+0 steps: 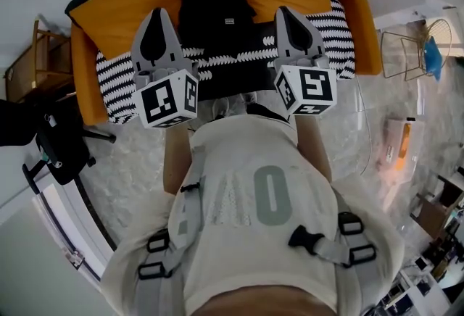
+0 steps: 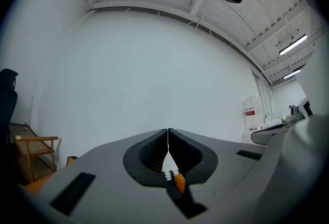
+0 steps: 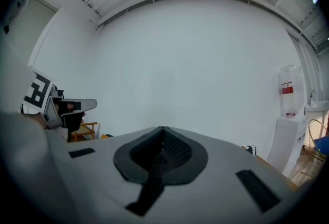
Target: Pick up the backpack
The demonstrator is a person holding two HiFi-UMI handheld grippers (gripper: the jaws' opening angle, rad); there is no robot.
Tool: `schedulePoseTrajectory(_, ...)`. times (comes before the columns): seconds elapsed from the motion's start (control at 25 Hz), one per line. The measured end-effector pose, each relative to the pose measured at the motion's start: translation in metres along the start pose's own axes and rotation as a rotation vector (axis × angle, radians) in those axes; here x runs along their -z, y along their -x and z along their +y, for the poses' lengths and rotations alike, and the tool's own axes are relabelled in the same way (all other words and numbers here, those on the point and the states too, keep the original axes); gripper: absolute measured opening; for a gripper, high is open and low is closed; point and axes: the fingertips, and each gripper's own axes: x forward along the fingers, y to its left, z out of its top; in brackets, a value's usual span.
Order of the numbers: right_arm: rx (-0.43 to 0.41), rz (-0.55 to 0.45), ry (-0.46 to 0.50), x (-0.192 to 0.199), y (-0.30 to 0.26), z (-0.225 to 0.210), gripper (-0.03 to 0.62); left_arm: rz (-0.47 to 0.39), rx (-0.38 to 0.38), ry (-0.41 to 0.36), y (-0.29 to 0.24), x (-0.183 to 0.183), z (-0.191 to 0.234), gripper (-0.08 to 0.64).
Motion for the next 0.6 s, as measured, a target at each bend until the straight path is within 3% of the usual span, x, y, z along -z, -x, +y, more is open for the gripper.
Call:
schedulePoseTrajectory(0.2, -0.023, -0.042, -0.058, -0.007, -0.003, -0.005, 0.006, 0.011, 0.003, -0.041, -0.005, 0.0, -0.004, 0.02)
schedulePoseTrajectory(0.36, -0.029, -0.032, -0.024, -0.006, -0.008, -0.006, 0.008, 0.015, -0.014, -0.05, -0.005, 0.002, -0.002, 0.02)
schedulePoseTrajectory(0.56, -0.038, -0.013, -0.024, -0.002, -0.018, 0.0, 0.006, -0.003, -0.001, -0.008, -0.007, 0.0, 0.004, 0.051)
schedulePoseTrajectory(0.6, -0.057, -0.004, -0.029, -0.001, -0.021, 0.003, 0.104, -0.003, 0.008, 0.002, -0.008, 0.0, 0.005, 0.111)
